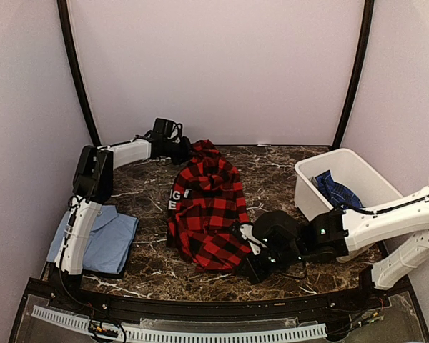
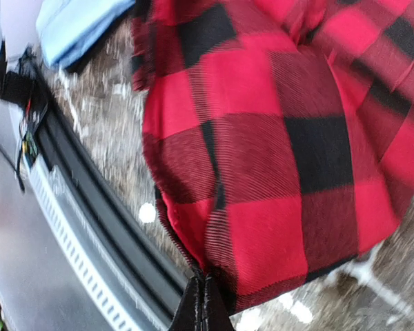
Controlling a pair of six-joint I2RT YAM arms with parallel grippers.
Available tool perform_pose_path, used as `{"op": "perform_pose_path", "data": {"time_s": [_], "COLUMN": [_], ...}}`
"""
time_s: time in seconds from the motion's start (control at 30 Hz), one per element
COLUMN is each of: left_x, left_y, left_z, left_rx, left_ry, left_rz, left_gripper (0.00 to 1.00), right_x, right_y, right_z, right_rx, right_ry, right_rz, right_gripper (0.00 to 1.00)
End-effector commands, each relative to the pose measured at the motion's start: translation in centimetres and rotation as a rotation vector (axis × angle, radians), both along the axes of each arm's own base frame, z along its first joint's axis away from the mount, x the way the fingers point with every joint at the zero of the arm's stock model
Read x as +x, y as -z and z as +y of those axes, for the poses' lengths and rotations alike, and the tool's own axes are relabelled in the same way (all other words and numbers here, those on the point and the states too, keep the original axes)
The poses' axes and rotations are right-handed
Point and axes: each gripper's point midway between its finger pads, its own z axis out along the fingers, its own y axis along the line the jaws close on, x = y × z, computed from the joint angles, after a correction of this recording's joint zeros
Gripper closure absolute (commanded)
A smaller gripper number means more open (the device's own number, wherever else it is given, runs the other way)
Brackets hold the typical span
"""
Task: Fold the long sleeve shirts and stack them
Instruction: Flatten out the square-folded shirt at the center of the board.
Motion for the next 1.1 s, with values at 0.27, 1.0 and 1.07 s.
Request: {"op": "perform_pose_path", "data": {"time_s": [0.27, 1.0, 1.07], "left_x": [2.4, 3.7, 3.7], "left_y": [-1.8, -10.5, -11.5], "left_z": [0.0, 5.6, 7.0], "left_rx": [-0.047, 0.09, 0.115], "left_ry": [0.007, -0.071, -0.084], "left_rz": [-0.077, -0.233, -0.243], "left_gripper": [0.96, 0.02, 0.01], "right_x": [-5.8, 4.8, 7.0], "right_y": [3.7, -2.6, -3.1], "right_z": [-2.2, -2.0, -2.2], "right_rx": [-0.021, 0.005, 0.013], "right_ry": [0.01, 0.257, 0.296], "right_rz": [0.184, -0.065, -0.088], "right_gripper": [1.0, 0.46, 0.46]}}
